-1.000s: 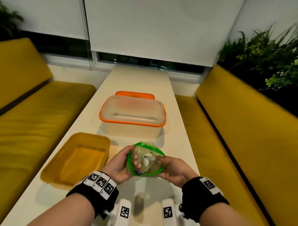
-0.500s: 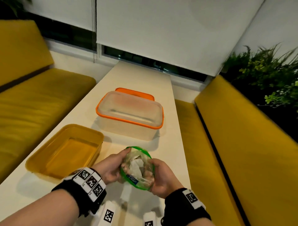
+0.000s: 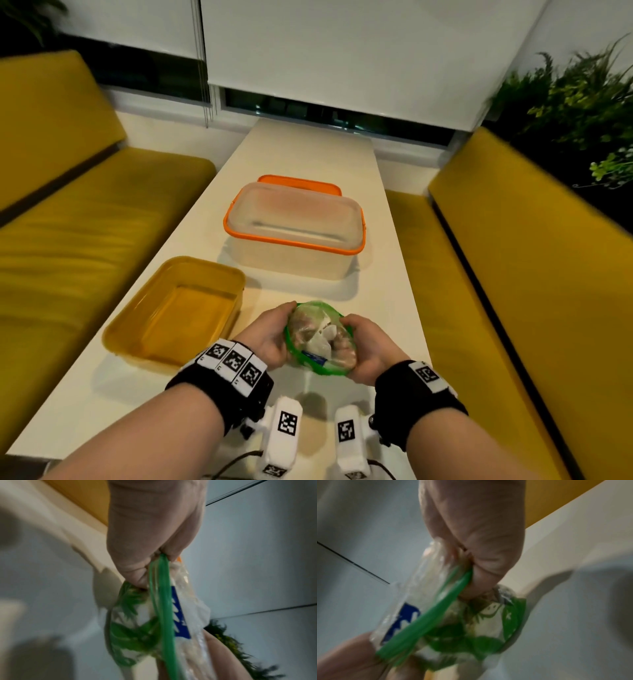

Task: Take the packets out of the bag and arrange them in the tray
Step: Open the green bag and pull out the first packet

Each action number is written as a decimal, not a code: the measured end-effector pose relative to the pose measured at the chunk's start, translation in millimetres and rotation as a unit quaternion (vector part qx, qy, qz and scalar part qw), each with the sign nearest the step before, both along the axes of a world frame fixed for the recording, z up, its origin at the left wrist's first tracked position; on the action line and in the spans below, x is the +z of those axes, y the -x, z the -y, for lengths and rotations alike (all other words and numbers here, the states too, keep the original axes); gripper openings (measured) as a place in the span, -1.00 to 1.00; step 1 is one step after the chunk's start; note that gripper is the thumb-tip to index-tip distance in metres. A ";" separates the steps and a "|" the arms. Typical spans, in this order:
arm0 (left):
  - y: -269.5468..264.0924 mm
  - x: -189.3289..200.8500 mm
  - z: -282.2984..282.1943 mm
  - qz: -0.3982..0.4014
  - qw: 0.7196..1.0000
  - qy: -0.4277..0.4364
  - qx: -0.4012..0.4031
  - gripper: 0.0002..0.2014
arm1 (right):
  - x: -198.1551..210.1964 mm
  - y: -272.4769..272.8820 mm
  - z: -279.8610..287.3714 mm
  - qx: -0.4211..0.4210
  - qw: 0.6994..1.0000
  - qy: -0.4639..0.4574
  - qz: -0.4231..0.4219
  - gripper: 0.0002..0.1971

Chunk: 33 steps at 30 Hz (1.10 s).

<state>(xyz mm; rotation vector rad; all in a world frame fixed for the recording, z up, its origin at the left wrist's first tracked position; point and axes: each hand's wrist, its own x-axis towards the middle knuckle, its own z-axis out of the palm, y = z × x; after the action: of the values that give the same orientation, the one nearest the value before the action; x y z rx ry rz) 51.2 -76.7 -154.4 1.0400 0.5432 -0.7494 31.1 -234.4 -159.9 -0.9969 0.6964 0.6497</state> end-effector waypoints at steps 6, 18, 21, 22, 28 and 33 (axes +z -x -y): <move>1.3 -21.5 0.0 -0.035 0.998 -0.061 0.004 -0.74 | -0.8 -1.6 3.3 0.005 0.998 0.055 -0.019 -0.64; 7.1 -17.4 -13.5 -0.033 0.993 -0.100 -0.044 -0.65 | 0.8 15.4 -0.8 -0.037 0.983 0.163 0.078 -0.91; 3.9 -32.8 -31.3 0.121 0.953 -0.277 -0.012 -0.75 | 9.8 26.7 13.3 -0.038 0.972 0.171 0.158 -0.78; 5.5 -38.2 -36.7 0.200 0.909 -0.366 -0.018 -0.77 | 10.2 32.1 20.2 -0.021 0.946 0.252 0.203 -0.73; 26.4 -33.5 -21.2 0.487 0.732 -0.425 -0.215 -0.42 | -1.7 44.7 28.1 0.257 0.671 0.563 0.409 -0.40; 5.9 -29.6 -14.0 0.427 0.695 -0.462 -0.348 -0.14 | 1.4 28.9 26.8 0.391 0.555 0.668 0.304 -0.24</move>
<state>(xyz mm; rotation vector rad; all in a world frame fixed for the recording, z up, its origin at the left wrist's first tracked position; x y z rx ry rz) 45.4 -62.7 -184.0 2.4492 -0.4278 -0.4953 2.1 -261.3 -158.5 -2.9174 -0.1044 0.3362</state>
